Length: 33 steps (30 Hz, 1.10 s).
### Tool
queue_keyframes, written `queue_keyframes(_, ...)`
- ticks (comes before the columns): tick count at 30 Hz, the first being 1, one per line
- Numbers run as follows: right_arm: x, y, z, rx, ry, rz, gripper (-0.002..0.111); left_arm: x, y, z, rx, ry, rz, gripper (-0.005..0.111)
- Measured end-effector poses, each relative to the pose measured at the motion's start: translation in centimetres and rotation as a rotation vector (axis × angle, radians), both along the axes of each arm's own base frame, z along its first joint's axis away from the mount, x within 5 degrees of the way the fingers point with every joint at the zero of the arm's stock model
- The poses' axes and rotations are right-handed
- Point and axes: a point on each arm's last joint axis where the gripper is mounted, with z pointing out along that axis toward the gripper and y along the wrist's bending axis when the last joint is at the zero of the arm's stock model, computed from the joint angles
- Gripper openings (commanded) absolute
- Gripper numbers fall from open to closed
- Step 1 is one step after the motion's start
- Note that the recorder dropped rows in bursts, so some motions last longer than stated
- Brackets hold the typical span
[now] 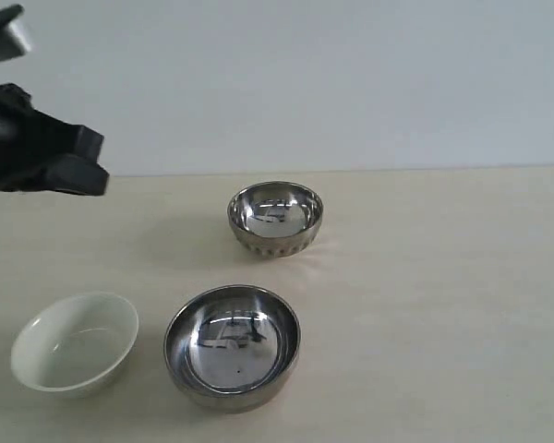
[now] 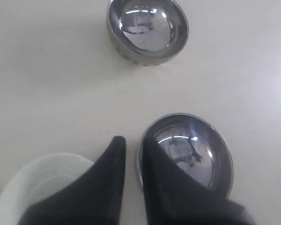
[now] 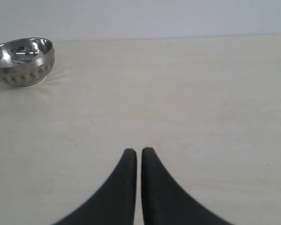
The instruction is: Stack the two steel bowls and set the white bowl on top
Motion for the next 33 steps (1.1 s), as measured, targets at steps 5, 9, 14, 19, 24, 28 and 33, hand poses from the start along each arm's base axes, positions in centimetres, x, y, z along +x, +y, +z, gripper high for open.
queue_keyframes(5,0.0,0.0,0.0,0.000,0.000,0.000,0.000,-4.7,2.5,2.9,-0.041,-0.182,0.091,0.004)
queue_keyframes(9,0.0,0.0,0.0,0.000,0.000,0.000,0.000,-10.1,3.8,2.3,-0.318,-0.398,0.282,0.004)
queue_keyframes(14,0.0,0.0,0.0,0.000,0.000,0.000,0.000,-15.0,4.9,-1.0,-0.416,-0.436,0.329,0.004)
queue_keyframes(19,0.0,0.0,0.0,0.000,0.000,0.000,0.000,-17.6,4.7,-1.9,-0.449,-0.437,0.263,0.004)
queue_keyframes(24,0.0,0.0,0.0,0.000,0.000,0.000,0.000,-18.1,4.8,-1.6,-0.458,-0.467,0.257,0.004)
queue_keyframes(28,0.0,0.0,0.0,0.000,0.000,0.000,0.000,-18.2,4.8,-1.5,-0.460,-0.471,0.256,0.004)
queue_keyframes(33,0.0,0.0,0.0,0.000,0.000,0.000,0.000,-19.4,5.5,-0.8,-0.473,-0.559,0.289,0.004)
